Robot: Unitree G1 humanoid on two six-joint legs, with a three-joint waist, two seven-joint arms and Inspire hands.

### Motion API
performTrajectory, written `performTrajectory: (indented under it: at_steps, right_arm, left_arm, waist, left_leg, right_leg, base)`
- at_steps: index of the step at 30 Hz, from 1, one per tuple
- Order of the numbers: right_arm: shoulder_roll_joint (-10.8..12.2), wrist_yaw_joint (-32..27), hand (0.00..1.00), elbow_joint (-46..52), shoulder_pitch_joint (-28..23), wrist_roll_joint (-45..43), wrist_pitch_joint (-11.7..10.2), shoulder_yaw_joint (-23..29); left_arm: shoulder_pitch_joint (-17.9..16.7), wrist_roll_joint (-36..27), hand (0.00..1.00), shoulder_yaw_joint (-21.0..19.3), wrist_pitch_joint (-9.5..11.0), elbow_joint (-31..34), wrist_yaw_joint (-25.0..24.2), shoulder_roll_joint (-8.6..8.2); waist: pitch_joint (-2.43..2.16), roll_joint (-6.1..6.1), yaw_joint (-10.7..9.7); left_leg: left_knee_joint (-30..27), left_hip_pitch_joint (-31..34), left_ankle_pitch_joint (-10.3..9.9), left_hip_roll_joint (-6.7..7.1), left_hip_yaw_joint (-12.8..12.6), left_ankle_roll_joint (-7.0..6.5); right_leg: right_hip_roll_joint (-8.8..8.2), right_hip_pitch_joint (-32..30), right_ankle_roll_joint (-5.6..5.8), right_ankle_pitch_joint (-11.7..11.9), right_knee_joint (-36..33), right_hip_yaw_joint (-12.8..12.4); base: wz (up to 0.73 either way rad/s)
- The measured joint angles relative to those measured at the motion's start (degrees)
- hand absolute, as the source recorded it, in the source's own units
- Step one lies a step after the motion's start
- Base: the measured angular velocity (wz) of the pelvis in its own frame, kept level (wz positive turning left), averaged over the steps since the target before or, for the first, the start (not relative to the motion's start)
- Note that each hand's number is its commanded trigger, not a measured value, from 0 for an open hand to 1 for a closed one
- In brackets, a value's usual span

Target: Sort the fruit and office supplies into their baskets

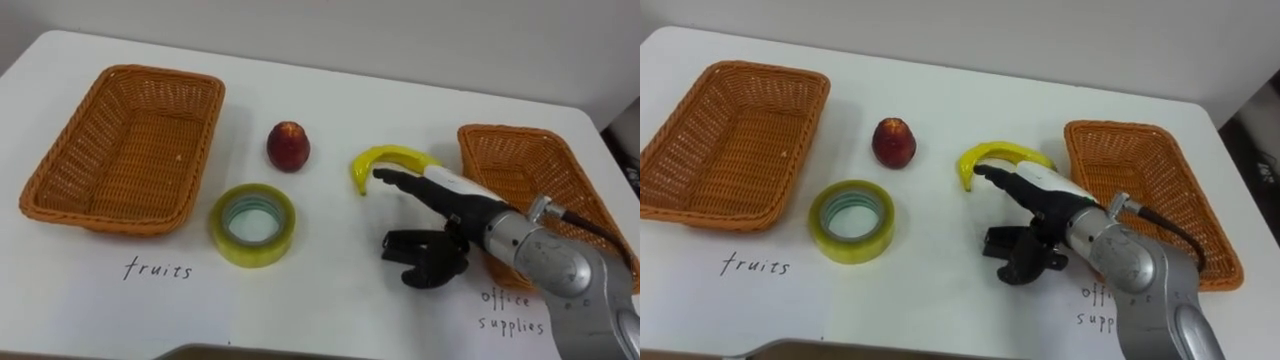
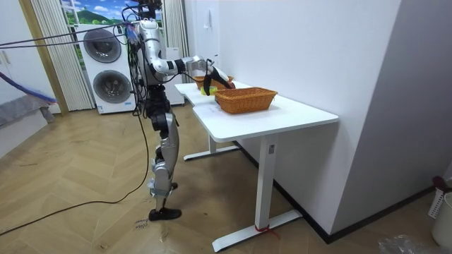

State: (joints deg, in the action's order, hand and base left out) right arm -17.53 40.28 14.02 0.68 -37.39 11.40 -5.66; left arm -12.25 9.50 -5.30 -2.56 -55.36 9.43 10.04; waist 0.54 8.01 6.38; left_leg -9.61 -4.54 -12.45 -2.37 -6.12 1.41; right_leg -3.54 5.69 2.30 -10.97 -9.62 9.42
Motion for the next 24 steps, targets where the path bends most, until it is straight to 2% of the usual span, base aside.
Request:
performTrajectory:
  at_steps: [17, 24]
  right_arm:
    - [0.03, 1.70, 0.00, -0.37, -2.94, -3.94, 0.07, -2.21]
    - [-0.01, 1.78, 0.00, -0.36, -3.48, -3.85, 1.23, -2.20]
  left_arm:
    - [0.71, -0.44, 0.00, -0.02, 0.15, -1.72, 0.38, 0.18]
    - [0.72, -0.44, 0.00, -0.02, 0.07, -1.69, 0.41, 0.25]
  waist:
    - [-0.02, 0.24, 0.36]
    - [-0.11, 0.48, 0.29]
  left_leg:
    - [0.01, 0.15, 0.00, 0.01, 0.06, 0.00]
    - [0.01, 0.15, 0.00, 0.02, 0.05, 0.00]
  right_leg:
    - [0.00, -0.14, 0.00, 0.00, 0.00, 0.06]
    - [0.00, -0.13, 0.00, 0.00, 0.00, 0.18]
  base:
    - [0.00]
    - [0.00]
